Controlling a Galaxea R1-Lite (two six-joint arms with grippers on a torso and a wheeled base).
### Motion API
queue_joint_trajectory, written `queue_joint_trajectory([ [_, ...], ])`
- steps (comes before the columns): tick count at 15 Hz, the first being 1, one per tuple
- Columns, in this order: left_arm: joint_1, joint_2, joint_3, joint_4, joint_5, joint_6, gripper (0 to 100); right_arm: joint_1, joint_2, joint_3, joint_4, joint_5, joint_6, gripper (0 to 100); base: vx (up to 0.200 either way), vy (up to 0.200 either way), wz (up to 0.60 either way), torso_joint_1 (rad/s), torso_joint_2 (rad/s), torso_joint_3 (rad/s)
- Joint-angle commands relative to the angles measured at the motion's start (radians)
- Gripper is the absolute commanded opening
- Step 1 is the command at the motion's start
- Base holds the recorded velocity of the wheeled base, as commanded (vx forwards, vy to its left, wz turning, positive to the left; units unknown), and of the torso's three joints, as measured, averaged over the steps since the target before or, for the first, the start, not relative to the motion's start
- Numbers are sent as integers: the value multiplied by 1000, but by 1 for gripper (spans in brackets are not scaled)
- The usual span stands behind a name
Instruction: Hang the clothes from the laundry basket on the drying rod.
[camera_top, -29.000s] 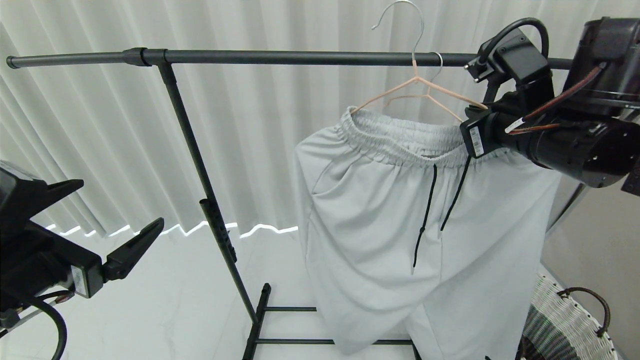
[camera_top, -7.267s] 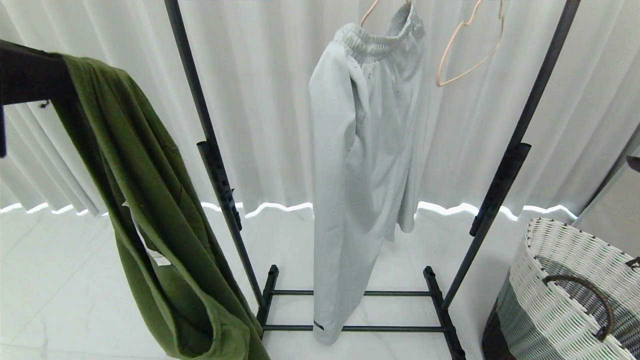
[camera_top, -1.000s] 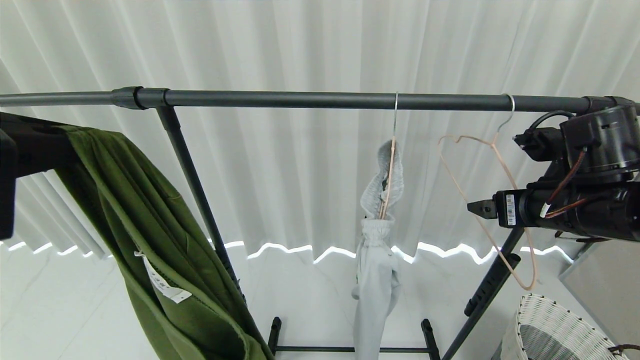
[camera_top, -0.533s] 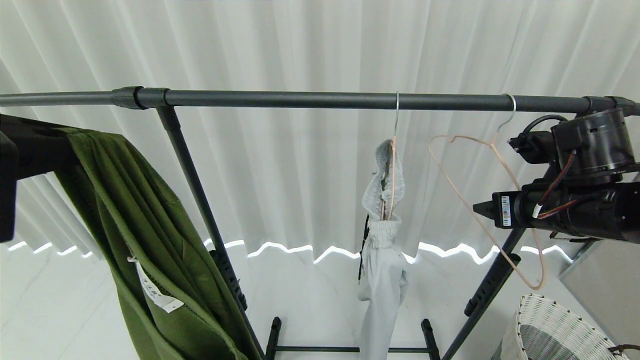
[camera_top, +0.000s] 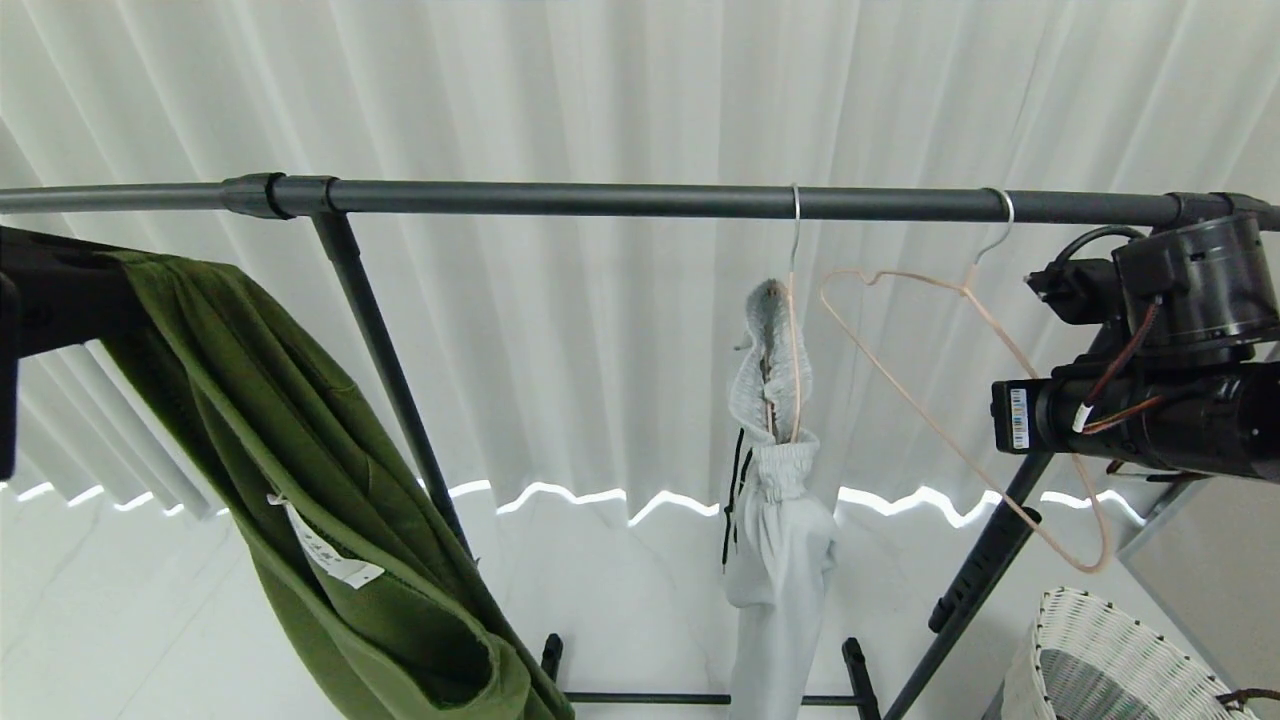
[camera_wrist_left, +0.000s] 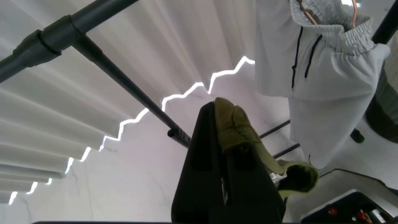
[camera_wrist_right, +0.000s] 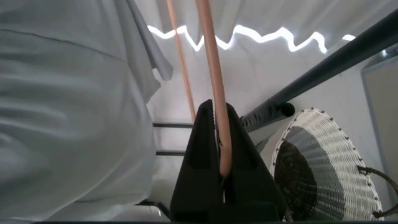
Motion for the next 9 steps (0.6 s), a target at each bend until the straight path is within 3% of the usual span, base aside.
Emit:
queue_joint_trajectory([
  [1, 0, -3, 0, 0, 0, 0, 0, 0, -22, 0, 0, 0, 0, 0, 0, 0, 0, 0, 0, 0],
  [9, 0, -18, 2, 0, 0, 1, 0, 0, -191, 20, 9, 0, -3, 0, 0, 0, 0, 0, 0, 0],
])
